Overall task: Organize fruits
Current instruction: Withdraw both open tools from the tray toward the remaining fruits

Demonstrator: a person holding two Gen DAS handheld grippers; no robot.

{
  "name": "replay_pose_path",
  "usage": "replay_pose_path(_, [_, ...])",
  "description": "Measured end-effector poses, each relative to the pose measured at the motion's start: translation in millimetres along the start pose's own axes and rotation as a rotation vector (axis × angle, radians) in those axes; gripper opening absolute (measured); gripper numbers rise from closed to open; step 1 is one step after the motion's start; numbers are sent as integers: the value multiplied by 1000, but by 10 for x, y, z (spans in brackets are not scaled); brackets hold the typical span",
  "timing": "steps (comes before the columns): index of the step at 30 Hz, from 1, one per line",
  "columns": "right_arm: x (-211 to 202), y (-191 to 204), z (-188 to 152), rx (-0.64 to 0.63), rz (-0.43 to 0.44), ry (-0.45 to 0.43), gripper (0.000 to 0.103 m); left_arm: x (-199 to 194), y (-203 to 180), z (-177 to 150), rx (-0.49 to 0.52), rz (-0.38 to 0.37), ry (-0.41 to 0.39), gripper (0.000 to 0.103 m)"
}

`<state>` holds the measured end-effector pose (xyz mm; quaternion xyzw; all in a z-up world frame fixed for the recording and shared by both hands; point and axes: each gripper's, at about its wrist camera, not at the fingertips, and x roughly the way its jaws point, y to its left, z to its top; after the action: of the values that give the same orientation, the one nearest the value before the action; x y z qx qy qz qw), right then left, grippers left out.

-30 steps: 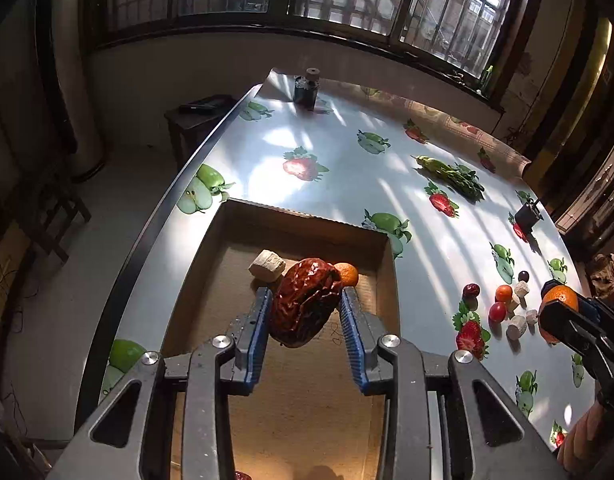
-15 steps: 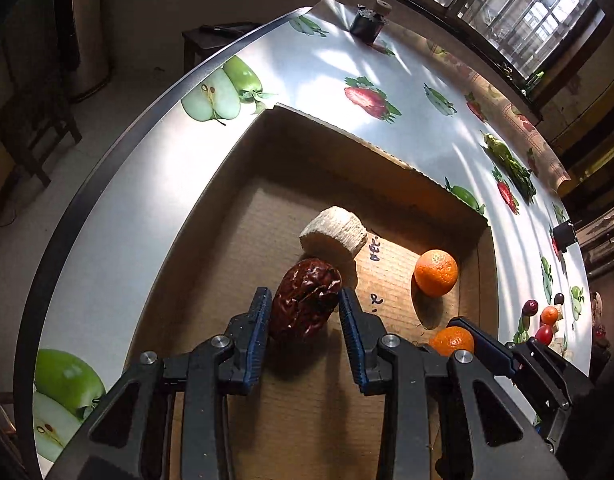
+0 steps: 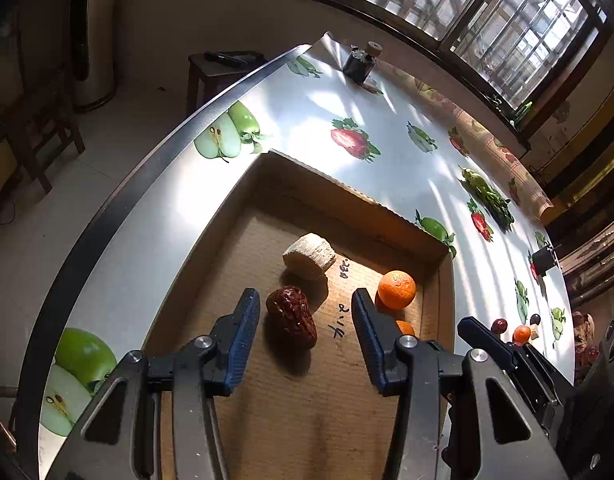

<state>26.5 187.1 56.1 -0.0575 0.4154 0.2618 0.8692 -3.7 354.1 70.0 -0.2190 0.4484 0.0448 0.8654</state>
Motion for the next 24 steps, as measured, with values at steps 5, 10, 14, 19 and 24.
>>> replay_pose_path(5, [-712,-266,-253,132,-40,-105,62,-607,-337,-348,43,97,-179,78])
replay_pose_path(10, [-1215,-530,-666,199,-125,-182,69,-999,-745,-849,106,162,-307,83])
replay_pose_path(14, [-1457,-800,-931,313,-131,-205,69,-1058,-1105,-1106,187,182,-329,83])
replay_pose_path(19, [-1697,-987,-1087,350,-141,-242,69,-1135,-1453,-1266,270,219,-363,83])
replay_pose_path(24, [-1859,-1082,-1182,368,-130,-272,69,-1164,-1657,-1373,313,225,-363,83])
